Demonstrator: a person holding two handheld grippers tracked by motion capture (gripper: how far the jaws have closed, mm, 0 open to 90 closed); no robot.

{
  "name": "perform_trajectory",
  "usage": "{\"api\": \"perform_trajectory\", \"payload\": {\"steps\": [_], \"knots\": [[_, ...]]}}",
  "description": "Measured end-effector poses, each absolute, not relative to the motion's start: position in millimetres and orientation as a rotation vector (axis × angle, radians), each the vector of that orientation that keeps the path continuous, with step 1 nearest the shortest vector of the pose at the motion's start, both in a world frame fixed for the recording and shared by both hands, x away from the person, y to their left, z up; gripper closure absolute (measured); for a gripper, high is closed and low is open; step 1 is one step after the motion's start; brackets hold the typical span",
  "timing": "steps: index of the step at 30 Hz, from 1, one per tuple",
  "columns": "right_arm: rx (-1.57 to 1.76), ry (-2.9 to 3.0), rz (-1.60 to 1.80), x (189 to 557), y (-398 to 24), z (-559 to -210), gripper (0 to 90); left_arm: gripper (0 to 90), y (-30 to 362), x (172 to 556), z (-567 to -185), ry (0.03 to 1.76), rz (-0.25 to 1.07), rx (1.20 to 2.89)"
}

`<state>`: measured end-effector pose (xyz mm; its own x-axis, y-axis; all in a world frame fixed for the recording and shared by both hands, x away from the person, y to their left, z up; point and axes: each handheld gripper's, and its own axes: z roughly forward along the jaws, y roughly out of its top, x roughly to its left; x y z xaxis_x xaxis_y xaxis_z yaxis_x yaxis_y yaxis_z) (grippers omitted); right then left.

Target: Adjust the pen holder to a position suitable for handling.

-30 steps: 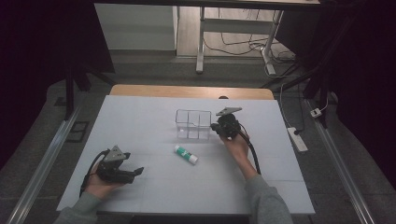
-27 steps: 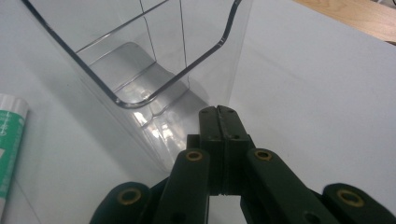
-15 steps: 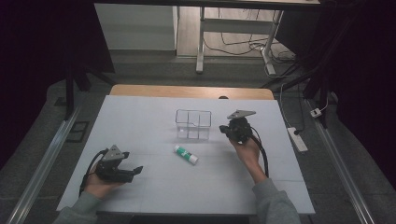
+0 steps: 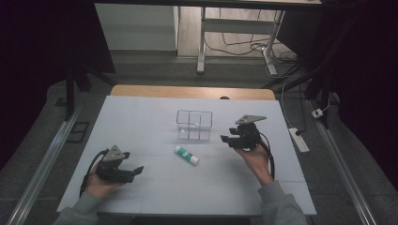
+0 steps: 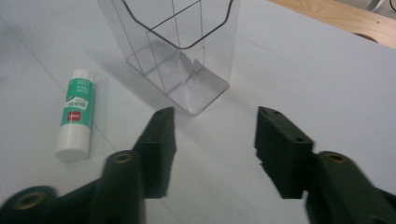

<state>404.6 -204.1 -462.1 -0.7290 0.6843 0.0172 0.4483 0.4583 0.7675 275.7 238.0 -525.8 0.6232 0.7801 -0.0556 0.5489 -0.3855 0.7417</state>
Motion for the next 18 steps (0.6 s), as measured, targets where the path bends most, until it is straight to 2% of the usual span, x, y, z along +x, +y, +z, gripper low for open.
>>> {"api": "perform_trajectory", "payload": {"steps": [5, 18], "knots": [[0.955, 2.457, 1.158, 397, -201, -460, 38.1, 18.3, 239, 277, -526, 1.04, 0.393, 2.081], [0.831, 2.542, 1.173, 376, -173, -451, 34.6, 18.4, 240, 276, -525, 1.028, 0.394, 2.077]]}}
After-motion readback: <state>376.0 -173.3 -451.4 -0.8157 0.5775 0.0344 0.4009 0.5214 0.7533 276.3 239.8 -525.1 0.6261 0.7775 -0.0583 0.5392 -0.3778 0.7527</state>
